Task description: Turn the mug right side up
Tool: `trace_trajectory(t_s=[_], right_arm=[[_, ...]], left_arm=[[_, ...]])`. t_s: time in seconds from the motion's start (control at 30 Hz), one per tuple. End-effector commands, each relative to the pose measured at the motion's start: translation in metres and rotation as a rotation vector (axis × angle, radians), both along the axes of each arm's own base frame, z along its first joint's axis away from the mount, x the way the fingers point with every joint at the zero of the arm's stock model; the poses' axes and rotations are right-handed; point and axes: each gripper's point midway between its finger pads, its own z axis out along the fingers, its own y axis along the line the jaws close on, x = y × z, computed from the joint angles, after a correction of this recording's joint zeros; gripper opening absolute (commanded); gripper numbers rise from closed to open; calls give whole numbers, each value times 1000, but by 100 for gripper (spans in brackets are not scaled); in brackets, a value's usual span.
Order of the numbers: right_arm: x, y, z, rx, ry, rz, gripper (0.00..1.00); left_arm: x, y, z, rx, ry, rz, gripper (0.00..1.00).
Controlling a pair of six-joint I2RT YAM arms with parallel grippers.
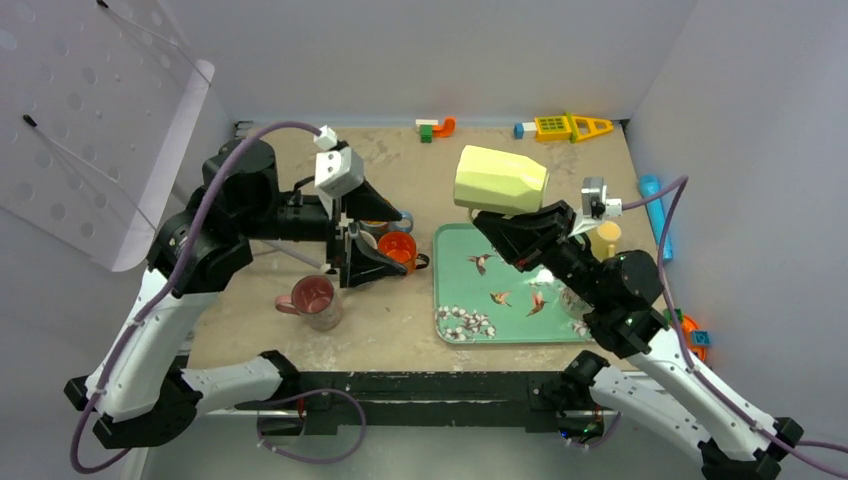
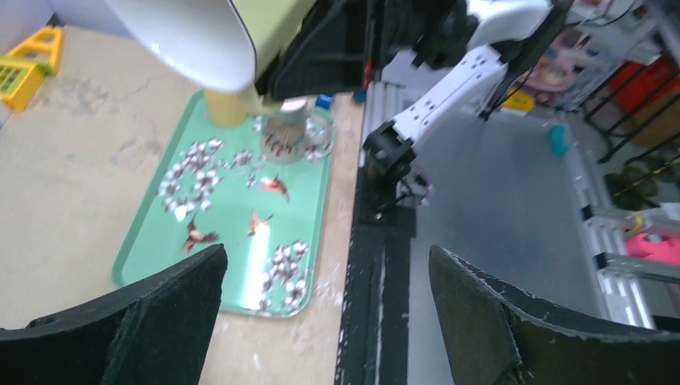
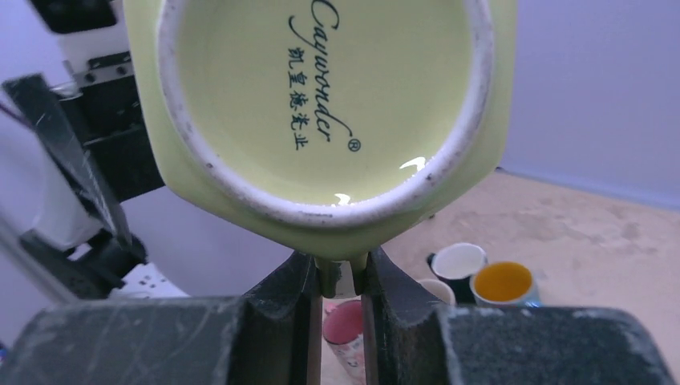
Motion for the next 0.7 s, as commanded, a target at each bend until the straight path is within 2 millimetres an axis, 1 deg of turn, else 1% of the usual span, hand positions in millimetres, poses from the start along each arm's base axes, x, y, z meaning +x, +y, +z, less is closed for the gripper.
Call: trace_trajectory(t_s=[0.0, 0.07, 0.13, 0.23, 0.27, 0.37, 0.43, 0.5, 0.57, 0.6, 0.63, 0.67], right_arm=[[-47, 5, 59, 178, -225, 206, 0], [-55, 10, 63, 196, -236, 254, 0], [-59, 14, 67, 205, -246, 276, 0], [-69, 21, 70, 219, -266, 322, 0], [-71, 24, 70, 218, -265, 335, 0], [-68, 36, 67, 205, -248, 340, 0], [-61, 45, 63, 186, -226, 335, 0], [-54, 53, 57, 159, -200, 331, 0], [-50, 61, 51, 142, -184, 341, 0], [-49, 63, 49, 135, -181, 346, 0], [-48, 66, 48, 126, -178, 348, 0], [-45, 68, 45, 112, -170, 342, 0]], left_arm=[[-11, -19, 48, -146, 130, -97, 100], [-8, -20, 59, -152, 94, -99, 100], [-8, -25, 69, -173, 107, -119, 100], [-6, -36, 74, -204, 196, -154, 100], [-3, -41, 72, -204, 220, -160, 100], [0, -46, 73, -206, 235, -186, 98], [-3, -49, 75, -208, 250, -214, 92], [-3, -50, 78, -216, 269, -222, 78], [-3, -50, 78, -217, 272, -220, 56], [-3, -49, 76, -214, 271, -216, 43], [-2, -50, 73, -208, 275, -210, 27], [-2, -49, 69, -202, 279, -197, 8]])
